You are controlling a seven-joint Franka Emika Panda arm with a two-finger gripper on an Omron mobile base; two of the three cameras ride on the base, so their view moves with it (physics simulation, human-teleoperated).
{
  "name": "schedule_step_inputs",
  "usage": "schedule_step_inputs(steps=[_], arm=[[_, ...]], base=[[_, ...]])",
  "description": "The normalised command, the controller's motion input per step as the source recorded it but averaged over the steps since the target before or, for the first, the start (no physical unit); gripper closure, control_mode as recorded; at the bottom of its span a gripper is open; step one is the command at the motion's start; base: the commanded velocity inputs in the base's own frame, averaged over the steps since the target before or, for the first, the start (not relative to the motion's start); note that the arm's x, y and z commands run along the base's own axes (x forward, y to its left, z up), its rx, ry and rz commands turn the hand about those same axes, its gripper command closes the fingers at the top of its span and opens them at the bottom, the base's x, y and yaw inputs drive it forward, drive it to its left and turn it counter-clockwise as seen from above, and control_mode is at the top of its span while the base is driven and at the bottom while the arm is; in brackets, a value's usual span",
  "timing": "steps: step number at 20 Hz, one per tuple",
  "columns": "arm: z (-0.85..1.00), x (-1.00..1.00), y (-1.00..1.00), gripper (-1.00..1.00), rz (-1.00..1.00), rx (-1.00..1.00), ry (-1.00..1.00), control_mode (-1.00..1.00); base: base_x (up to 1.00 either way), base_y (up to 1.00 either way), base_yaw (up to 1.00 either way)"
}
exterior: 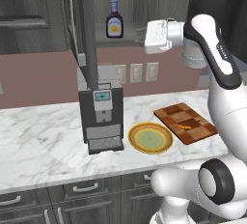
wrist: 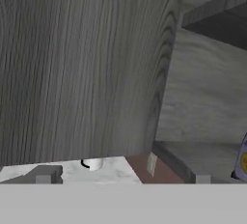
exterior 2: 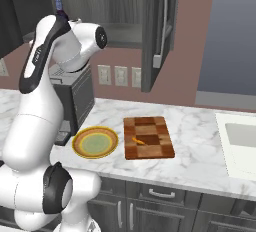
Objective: Pick the shrimp from the plate and place it on the cutting board. Then pick the condiment bottle from the cabinet and place it next to the cutting board.
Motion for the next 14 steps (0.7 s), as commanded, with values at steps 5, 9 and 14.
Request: schedule_step_inputs(steps=[5, 9, 14], arm=[[0.00, 0.08, 0.00, -1.00, 0.00, 0.11, 0.00, -1.00], [0.01, 0.18, 0.00, -1.00, 0.00, 0.07, 0.00, -1.00], [0.14, 0.08, 0.00, -1.00, 0.00, 0.01, 0.00, -1.00]], base=[[0.00, 0.00, 0.00], [0.00, 0.00, 0.00], [0.00, 0.00, 0.00]])
